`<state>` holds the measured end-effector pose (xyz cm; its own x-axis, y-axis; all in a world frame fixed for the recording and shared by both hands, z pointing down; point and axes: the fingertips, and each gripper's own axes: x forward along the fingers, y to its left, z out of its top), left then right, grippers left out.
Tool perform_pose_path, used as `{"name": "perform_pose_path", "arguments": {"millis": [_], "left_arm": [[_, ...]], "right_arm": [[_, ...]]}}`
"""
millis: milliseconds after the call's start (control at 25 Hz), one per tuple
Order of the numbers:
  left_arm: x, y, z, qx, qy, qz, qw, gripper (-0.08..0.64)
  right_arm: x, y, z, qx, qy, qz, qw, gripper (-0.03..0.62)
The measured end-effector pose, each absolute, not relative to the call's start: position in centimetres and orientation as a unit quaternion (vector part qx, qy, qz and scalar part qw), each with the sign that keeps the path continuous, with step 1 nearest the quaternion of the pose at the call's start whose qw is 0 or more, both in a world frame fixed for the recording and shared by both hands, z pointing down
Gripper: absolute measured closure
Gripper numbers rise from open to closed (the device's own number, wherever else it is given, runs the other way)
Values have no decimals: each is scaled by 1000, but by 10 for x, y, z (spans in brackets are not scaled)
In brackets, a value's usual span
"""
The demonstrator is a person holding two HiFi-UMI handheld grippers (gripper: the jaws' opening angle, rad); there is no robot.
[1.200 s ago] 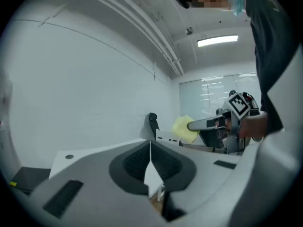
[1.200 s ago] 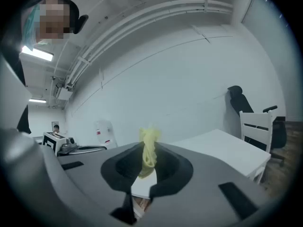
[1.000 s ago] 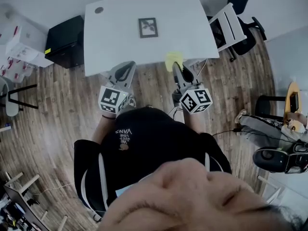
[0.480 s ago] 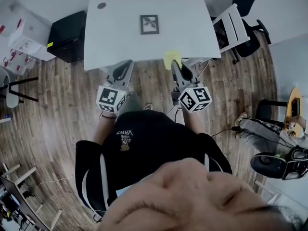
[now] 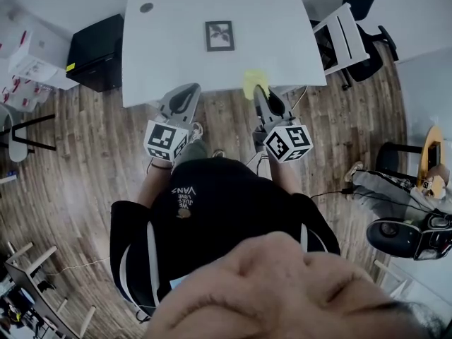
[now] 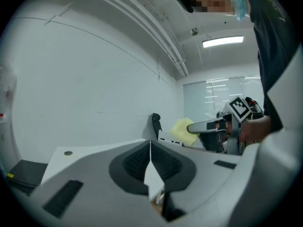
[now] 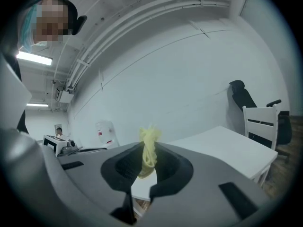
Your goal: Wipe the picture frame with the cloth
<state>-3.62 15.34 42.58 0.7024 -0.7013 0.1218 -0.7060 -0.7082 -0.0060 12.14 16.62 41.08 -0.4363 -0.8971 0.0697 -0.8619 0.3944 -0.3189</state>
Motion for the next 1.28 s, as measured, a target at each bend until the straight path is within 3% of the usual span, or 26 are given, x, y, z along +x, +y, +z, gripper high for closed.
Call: {"name": "perform_pose_path", "arguments": {"millis": [1280], "left_arm": [[-73,-5,442,951,-300,71,33,543]], "right_arm": [[76,25,421,-591,787,-164,63,545]]}}
